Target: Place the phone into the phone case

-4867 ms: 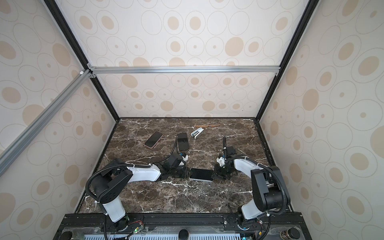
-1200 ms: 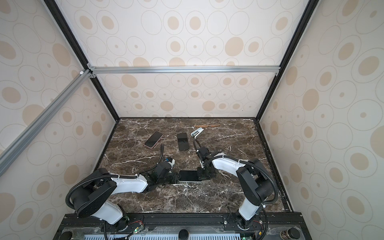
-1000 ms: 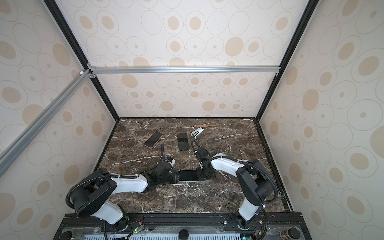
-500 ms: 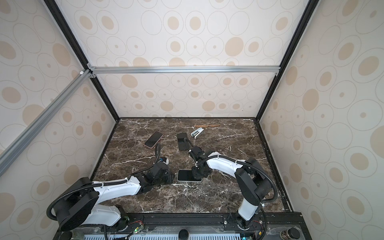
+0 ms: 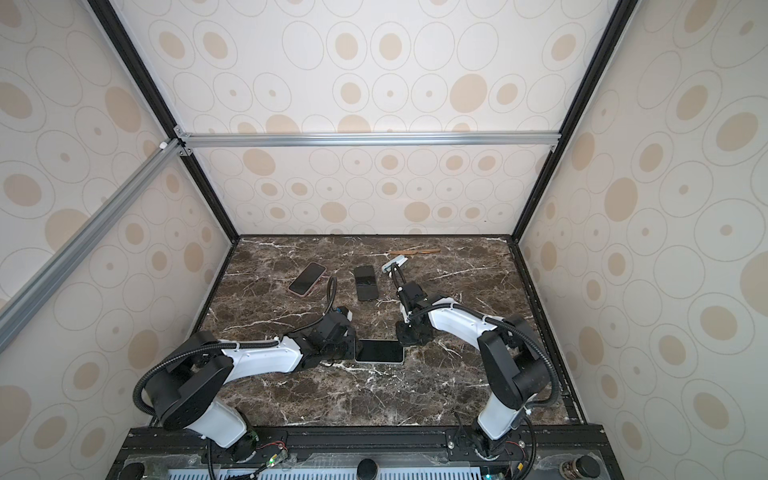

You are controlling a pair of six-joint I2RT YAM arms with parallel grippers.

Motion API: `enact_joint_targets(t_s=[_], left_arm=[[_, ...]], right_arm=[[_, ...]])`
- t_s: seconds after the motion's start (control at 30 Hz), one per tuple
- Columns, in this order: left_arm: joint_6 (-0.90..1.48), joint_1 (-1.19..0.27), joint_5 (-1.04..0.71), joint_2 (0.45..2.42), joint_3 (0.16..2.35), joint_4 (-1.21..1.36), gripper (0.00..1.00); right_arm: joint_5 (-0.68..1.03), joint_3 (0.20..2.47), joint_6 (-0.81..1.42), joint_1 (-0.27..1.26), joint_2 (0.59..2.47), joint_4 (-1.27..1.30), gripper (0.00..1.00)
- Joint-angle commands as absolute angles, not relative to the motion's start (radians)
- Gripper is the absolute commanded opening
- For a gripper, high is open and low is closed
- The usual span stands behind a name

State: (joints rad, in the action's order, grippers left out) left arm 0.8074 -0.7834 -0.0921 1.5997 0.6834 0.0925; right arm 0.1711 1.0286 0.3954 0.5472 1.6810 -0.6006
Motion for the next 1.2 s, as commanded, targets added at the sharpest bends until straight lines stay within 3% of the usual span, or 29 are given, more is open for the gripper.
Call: enact_joint_targets(t_s=[0.0,0.27,0.5,0.57,0.8,0.93,1.03,1.17], left_arm=[[0.817,-0.776,-0.119,1.612,0.674,0.128,0.28],[0.837,-0.778,-0.126,1.619,0.642,0.142,0.28],[0.829,-0.775,-0.101,1.582,0.642,0.128,0.28],[0.805,-0.772,-0.076,1.555,0.668,0.097,0.27],[0.628,-0.736,0.12,1.366,0.748,-0.034,0.32],[0.384,-0.731,0.257,1.131,0.718,-0.033,0.39],[0.179,-0.73,0.308,0.93,0.664,0.005,0.62],[0.003,-0.729,0.343,0.704,0.568,0.046,0.72]], right_arm=[[0.204,1.012,0.384,0.544,1.724,-0.573,0.23],[0.136,0.979,0.369,0.53,1.8,-0.578,0.14],[0.12,0.969,0.373,0.532,1.764,-0.585,0.15],[0.118,1.0,0.348,0.538,1.71,-0.61,0.2],[-0.055,1.14,0.052,0.721,1.606,-0.664,0.59],[0.008,1.16,-0.104,0.764,1.559,-0.619,0.64],[0.099,1.168,-0.226,0.764,1.535,-0.587,0.65],[0.169,1.153,-0.413,0.764,1.538,-0.572,0.66]])
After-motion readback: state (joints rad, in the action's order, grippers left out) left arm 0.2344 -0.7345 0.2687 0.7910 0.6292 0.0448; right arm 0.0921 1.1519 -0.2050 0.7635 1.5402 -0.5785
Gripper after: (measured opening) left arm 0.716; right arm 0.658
